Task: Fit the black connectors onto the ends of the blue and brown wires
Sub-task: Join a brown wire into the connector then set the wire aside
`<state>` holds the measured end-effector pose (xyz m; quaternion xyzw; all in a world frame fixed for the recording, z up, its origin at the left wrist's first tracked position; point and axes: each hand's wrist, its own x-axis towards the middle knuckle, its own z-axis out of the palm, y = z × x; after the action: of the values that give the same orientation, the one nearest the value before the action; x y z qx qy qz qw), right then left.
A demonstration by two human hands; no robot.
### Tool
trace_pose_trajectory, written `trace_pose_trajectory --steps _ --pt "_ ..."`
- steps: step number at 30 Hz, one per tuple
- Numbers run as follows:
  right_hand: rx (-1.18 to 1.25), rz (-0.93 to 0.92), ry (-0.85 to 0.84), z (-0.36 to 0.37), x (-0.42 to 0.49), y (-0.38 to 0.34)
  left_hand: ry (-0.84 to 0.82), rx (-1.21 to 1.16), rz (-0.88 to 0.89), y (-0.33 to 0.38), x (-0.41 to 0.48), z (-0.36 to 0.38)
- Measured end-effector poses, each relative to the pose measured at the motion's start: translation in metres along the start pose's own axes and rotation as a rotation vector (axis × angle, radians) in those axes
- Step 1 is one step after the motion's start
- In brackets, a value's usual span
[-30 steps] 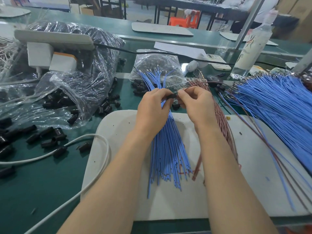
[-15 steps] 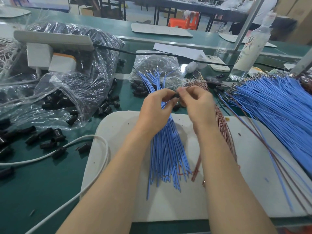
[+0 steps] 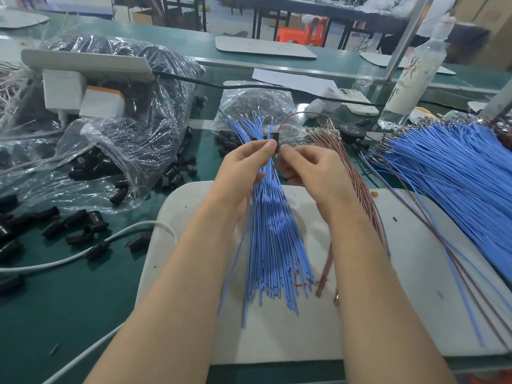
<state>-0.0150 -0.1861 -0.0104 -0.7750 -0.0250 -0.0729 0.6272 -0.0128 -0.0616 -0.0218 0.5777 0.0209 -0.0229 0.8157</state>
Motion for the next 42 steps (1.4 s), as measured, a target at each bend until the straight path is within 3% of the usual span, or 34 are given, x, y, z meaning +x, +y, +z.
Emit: trace_pose_trajectory --steps 6,12,15,19,21,23,26,30,33,36,39,42 --pt "-0.009 -0.015 0.003 0.006 -0.001 -0.001 -0.041 -0.029 -0.029 -0.001 0.000 0.001" --pt "-0.472 -0.230 0.090 0.011 -0.007 -0.002 -0.005 -0.011 -0.037 -0.004 0.000 0.002" --pt "-0.555 -0.285 0.128 0.014 -0.010 -0.006 0.020 -0.035 -0.027 -0.005 0.001 0.003" --pt "-0.438 -0.176 0.147 0.010 -0.006 -0.007 0.134 -0.139 -0.046 0.000 0.006 -0.003" --pt "-0.526 -0.123 0.249 0.001 -0.003 -0.001 0.102 -0.221 -0.086 0.002 0.006 -0.004" --pt "-0.589 -0.038 0.248 -0.004 -0.001 0.003 0.060 -0.250 -0.115 0.002 0.006 -0.003" --pt "-0.451 0.007 0.063 0.004 -0.002 0.002 0.066 -0.218 -0.118 0.002 0.004 -0.001" --pt "-0.435 -0.134 -0.040 0.019 -0.007 -0.003 -0.010 -0.180 -0.123 0.001 0.003 -0.002" --pt "-0.400 -0.173 -0.134 0.020 -0.015 -0.016 -0.041 -0.338 -0.201 0.005 0.003 -0.004" --pt "-0.353 -0.186 -0.496 0.021 -0.032 -0.040 -0.012 -0.667 -0.276 0.011 0.004 -0.009" --pt "-0.353 -0.182 -0.917 0.020 -0.052 -0.063 -0.013 -0.749 -0.305 0.014 0.004 -0.016" --pt "-0.348 -0.160 -1.070 0.017 -0.072 -0.077 0.047 -0.795 -0.287 0.015 0.005 -0.018"
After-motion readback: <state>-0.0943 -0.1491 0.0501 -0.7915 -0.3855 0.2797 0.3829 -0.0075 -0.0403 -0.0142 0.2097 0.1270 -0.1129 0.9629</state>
